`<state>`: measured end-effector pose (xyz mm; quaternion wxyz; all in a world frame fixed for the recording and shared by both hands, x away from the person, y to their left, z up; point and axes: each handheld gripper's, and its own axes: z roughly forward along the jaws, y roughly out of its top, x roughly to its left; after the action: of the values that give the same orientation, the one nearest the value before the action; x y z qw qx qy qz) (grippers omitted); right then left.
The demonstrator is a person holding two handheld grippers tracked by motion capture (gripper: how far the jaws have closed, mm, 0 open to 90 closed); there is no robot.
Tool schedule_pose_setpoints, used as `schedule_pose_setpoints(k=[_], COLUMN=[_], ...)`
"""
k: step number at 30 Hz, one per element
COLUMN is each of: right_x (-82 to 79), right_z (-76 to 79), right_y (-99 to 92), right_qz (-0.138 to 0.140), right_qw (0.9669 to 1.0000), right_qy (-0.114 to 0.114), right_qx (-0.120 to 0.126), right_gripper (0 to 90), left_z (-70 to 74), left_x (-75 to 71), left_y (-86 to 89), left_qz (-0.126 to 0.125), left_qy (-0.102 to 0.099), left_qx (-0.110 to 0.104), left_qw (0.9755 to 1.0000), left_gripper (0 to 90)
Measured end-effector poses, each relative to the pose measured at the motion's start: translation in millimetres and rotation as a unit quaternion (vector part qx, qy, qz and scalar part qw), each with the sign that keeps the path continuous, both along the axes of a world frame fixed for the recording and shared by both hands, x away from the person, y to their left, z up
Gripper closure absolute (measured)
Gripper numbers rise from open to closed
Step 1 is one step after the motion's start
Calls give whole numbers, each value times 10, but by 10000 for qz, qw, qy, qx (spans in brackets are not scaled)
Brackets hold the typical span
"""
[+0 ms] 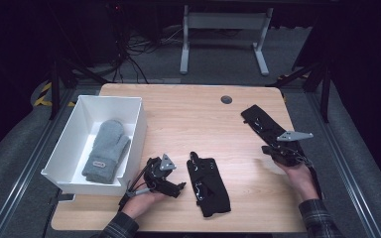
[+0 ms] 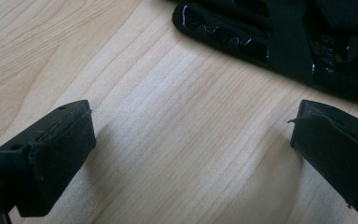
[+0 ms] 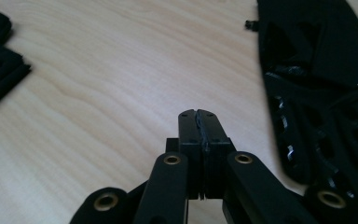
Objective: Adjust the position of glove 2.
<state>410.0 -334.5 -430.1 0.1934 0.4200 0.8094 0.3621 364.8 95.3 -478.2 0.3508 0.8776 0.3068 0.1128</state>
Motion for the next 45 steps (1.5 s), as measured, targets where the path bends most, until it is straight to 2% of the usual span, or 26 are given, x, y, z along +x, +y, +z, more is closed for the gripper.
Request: schedule_pose_setpoints(k=[4, 8, 10, 16, 25, 33, 40, 45], right_x=[165, 302, 376, 508, 673, 607, 443, 236], right_z=[48, 30, 2, -53, -227, -218, -203, -185], right_y=[-59, -109, -134, -191, -168, -178, -140, -83], right_qz=[-159, -326, -426, -571, -641, -533, -366, -133], right_qw=[9998, 9993, 9990, 9984, 9978, 9982, 9985, 9983], right_qy=[-85, -151, -112, -55, 117, 251, 393, 538], right_qx=[33, 35, -111, -26, -106, -98, -103, -167], right_gripper=[899, 899, 900, 899, 900, 900, 900, 900], left_z=[1, -2, -2, 0, 0, -1, -2, -2], left_x=[-2, -3, -3, -3, -11, -13, -15, -15], left_y=[0, -2, -2, -3, -9, -13, -14, -14], left_qz=[9, 23, 22, 16, 32, 31, 41, 42], left_qy=[0, -14, -11, 2, 28, 22, 19, 20], left_qx=[5, -8, -5, 2, -11, -15, -16, -19], left_qw=[10000, 10000, 10000, 10000, 10000, 10000, 10000, 10000], left_gripper=[3, 3, 2, 2, 2, 2, 3, 2])
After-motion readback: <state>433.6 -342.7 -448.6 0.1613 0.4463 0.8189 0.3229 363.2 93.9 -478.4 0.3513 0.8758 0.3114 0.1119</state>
